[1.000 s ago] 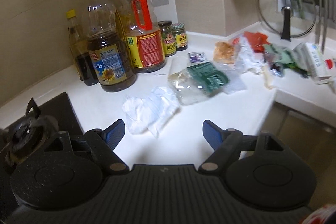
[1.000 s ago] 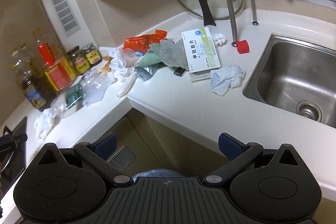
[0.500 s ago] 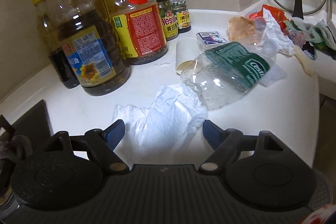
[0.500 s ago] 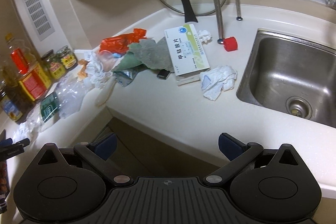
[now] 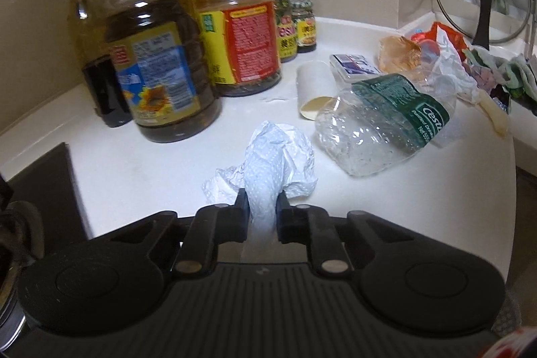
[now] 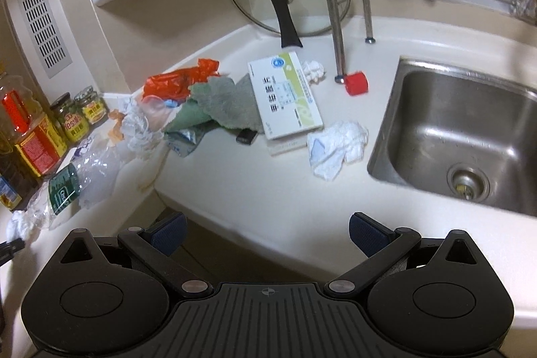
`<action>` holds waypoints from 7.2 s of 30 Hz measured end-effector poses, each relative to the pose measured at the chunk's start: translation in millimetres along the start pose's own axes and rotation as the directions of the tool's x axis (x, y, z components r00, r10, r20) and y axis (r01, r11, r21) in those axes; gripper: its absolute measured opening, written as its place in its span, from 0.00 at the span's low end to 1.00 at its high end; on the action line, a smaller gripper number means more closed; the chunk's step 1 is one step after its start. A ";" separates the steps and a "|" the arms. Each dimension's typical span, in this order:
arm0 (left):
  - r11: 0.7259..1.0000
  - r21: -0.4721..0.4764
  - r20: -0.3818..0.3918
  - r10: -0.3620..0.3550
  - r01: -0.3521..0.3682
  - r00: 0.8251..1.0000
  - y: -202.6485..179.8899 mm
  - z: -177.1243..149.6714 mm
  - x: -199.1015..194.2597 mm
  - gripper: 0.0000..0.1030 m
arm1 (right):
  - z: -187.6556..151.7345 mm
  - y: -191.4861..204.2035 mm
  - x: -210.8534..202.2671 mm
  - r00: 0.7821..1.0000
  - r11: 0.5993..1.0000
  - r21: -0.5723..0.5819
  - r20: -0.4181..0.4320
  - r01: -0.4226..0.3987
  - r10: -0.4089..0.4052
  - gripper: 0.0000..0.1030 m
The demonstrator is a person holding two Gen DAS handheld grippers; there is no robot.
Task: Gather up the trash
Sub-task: 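Reach the left tool to the crumpled white tissue while the right tool reaches the medicine box, then grasp the white tissue with the left tool while the right tool grasps the white medicine box, then carry tissue and box down to the wastebasket and open both tools, then raise both tools back toward the counter, then grasp the white toothbrush with the left tool while the right tool grasps a tissue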
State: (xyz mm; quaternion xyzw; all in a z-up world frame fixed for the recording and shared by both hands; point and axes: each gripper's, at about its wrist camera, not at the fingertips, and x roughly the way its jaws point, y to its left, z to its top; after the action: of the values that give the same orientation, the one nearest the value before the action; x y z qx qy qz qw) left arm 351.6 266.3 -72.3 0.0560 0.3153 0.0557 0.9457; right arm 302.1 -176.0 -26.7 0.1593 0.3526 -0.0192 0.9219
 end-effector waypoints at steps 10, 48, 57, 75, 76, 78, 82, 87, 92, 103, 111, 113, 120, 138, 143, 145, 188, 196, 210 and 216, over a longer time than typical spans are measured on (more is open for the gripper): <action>0.993 -0.095 0.068 0.080 -0.073 0.995 5.6 10.6 -61.5 0.13 | 45.3 -8.7 37.1 0.991 0.992 -0.122 0.129 -0.028 0.044 1.00; 0.978 -0.182 0.076 0.116 -0.100 0.990 -161.9 19.9 -126.4 0.13 | 150.1 -53.9 108.7 0.903 0.903 -0.108 0.069 -0.415 0.423 0.68; 0.980 -0.191 0.032 0.059 -0.052 0.998 -195.8 -1.0 -140.8 0.13 | 105.7 -19.9 56.9 0.755 0.741 -0.143 -0.112 -0.656 0.647 0.68; 0.944 -0.329 -0.228 -0.035 -0.043 0.973 -209.7 -119.8 -112.4 0.13 | -68.6 19.0 95.6 0.673 0.670 -0.247 -0.543 -0.700 0.502 0.68; 0.943 -0.330 -0.239 -0.035 -0.048 0.970 -209.8 -125.9 -109.6 0.13 | -76.5 18.3 101.9 0.675 0.677 -0.251 -0.556 -0.692 0.485 0.68; 0.938 -0.344 -0.258 -0.043 -0.050 0.965 -209.9 -136.8 -103.5 0.13 | -92.4 16.9 116.9 0.678 0.693 -0.248 -0.576 -0.677 0.456 0.68; 0.930 -0.365 -0.288 -0.070 -0.043 0.955 -213.8 -152.7 -92.2 0.13 | -119.0 14.4 141.6 0.684 0.711 -0.268 -0.615 -0.650 0.393 0.68; 0.925 -0.378 -0.306 -0.096 -0.028 0.947 -216.8 -163.6 -83.4 0.13 | -137.4 6.4 160.2 0.675 0.733 -0.253 -0.645 -0.631 0.358 0.68; 0.919 -0.393 -0.322 -0.120 -0.017 0.939 -217.2 -167.6 -73.7 0.13 | -153.6 0.8 177.0 0.671 0.745 -0.237 -0.651 -0.624 0.355 0.72; 0.923 -0.385 -0.350 -0.157 0.011 0.923 -225.9 -173.2 -57.7 0.14 | -152.3 -7.2 182.9 0.717 0.772 -0.303 -0.645 -0.558 0.265 0.73; 0.926 -0.375 -0.338 -0.178 0.041 0.924 -232.4 -169.3 -51.0 0.29 | -142.0 -12.8 175.0 0.738 0.789 -0.328 -0.637 -0.520 0.222 0.73; 0.927 -0.372 -0.336 -0.185 0.051 0.924 -233.1 -168.6 -51.0 0.41 | -139.3 -14.1 171.8 0.742 0.789 -0.332 -0.634 -0.517 0.219 0.73; 0.931 -0.360 -0.339 -0.185 0.055 0.922 -237.6 -166.0 -55.1 0.43 | -136.1 -19.3 161.4 0.740 0.791 -0.325 -0.635 -0.518 0.224 0.73; 0.941 -0.337 -0.315 -0.083 -0.030 0.945 -229.0 -129.7 -116.2 0.43 | -96.5 -19.0 101.7 0.689 0.740 -0.244 -0.616 -0.627 0.381 0.74; 0.943 -0.332 -0.252 -0.055 -0.032 0.966 -227.0 -104.0 -136.3 0.43 | -70.7 -18.7 79.6 0.680 0.706 -0.215 -0.553 -0.675 0.482 0.75; 0.944 -0.328 -0.223 -0.043 -0.034 0.974 -228.0 -93.3 -143.6 0.43 | -61.1 -17.0 72.3 0.680 0.695 -0.220 -0.537 -0.685 0.500 0.75; 0.972 0.051 -0.024 -0.229 0.230 0.973 -263.6 72.1 -9.8 0.39 | 70.8 -88.8 65.3 0.970 0.928 -0.293 0.003 -0.231 0.243 0.75; 0.962 0.081 -0.054 -0.259 0.262 0.964 -267.5 80.2 19.4 0.38 | 73.0 -88.0 100.4 0.993 0.943 -0.314 0.001 -0.110 0.116 0.75; 0.955 0.113 -0.092 -0.266 0.276 0.959 -272.9 90.9 52.3 0.29 | 74.6 -89.4 118.5 0.995 0.953 -0.286 -0.025 -0.098 0.095 0.33; 0.954 0.116 -0.112 -0.264 0.277 0.958 -276.6 99.7 65.8 0.20 | 80.5 -93.5 114.6 0.995 0.965 -0.241 -0.009 -0.098 0.098 0.33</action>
State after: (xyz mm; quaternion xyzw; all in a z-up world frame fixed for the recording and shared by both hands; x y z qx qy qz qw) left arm 483.4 -4.7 -70.9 0.0714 0.3678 -0.0924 0.9225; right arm 426.1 -280.5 -71.7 0.0631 0.3427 0.0693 0.9347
